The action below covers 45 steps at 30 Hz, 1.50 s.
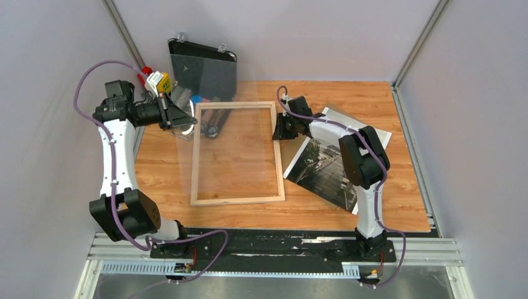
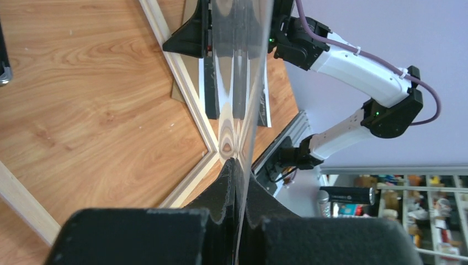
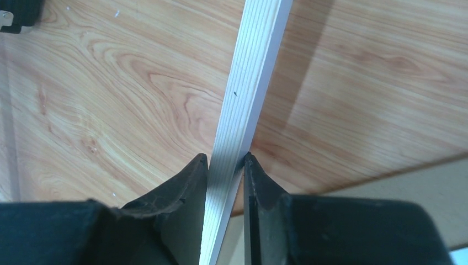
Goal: Put the photo into the frame
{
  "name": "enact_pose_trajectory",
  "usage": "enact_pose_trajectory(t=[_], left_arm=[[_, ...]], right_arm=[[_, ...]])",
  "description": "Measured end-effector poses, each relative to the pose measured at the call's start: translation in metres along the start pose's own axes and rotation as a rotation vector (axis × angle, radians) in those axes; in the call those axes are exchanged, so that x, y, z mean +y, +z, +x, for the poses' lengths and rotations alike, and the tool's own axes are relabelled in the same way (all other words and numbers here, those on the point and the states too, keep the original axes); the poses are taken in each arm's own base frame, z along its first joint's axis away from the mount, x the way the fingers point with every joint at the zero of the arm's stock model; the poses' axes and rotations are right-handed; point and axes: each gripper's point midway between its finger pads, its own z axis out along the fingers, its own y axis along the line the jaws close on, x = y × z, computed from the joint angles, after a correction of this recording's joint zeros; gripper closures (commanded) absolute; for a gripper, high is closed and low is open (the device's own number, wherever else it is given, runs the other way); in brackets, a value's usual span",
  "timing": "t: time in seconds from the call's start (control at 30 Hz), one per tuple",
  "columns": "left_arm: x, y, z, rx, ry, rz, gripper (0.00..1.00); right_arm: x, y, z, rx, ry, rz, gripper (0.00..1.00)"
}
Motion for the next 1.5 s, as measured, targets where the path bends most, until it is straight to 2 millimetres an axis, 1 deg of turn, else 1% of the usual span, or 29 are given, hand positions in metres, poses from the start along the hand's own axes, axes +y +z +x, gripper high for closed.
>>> enact_pose_trajectory(t=[0.23,0.37,0.47,0.57,0.7,0.87,0.97,1.13,1.23,1.3,1.37,1.43,1.5], left_arm=[[0.016,0.018,0.008,0.016,-0.106,0.046,1.0],[0.023,0.032,0.017,0.035,-0.14,0.07,1.0],[0.027,0.041,0.024,0.048,-0.159,0.081,1.0],[0.031,0.045,0.025,0.046,-0.157,0.086,1.0],[0.041,0.051,0.026,0.028,-0.147,0.091,1.0],[0.056,0.061,0.038,0.016,-0.19,0.089,1.0],[0.057,0.064,0.039,0.014,-0.198,0.089,1.0],[0.056,0.066,0.032,-0.006,-0.167,0.098,1.0],[0.058,0.066,0.032,-0.014,-0.159,0.101,1.0],[0.059,0.067,0.035,-0.014,-0.163,0.101,1.0],[0.061,0.068,0.038,-0.011,-0.173,0.1,1.0],[0.062,0.068,0.041,-0.009,-0.179,0.099,1.0],[0.063,0.068,0.041,-0.009,-0.179,0.099,1.0]], right_arm=[[-0.017,-0.016,-0.006,-0.027,-0.016,0.046,1.0],[-0.028,-0.017,-0.005,-0.03,-0.013,0.077,1.0],[-0.033,-0.017,-0.002,-0.025,-0.007,0.089,1.0],[-0.033,-0.016,-0.001,-0.026,0.009,0.091,1.0],[-0.034,-0.015,0.002,-0.029,0.042,0.096,1.0],[-0.034,-0.013,0.007,-0.042,0.095,0.093,1.0],[-0.034,-0.018,0.011,-0.047,0.113,0.101,1.0],[-0.029,-0.025,0.019,-0.05,0.133,0.12,1.0],[-0.025,-0.027,0.02,-0.055,0.139,0.129,0.97],[-0.024,-0.027,0.02,-0.06,0.141,0.135,0.94],[-0.022,-0.026,0.021,-0.061,0.143,0.137,0.86],[-0.019,-0.027,0.021,-0.063,0.143,0.141,0.76],[-0.017,-0.026,0.022,-0.063,0.144,0.144,0.7]])
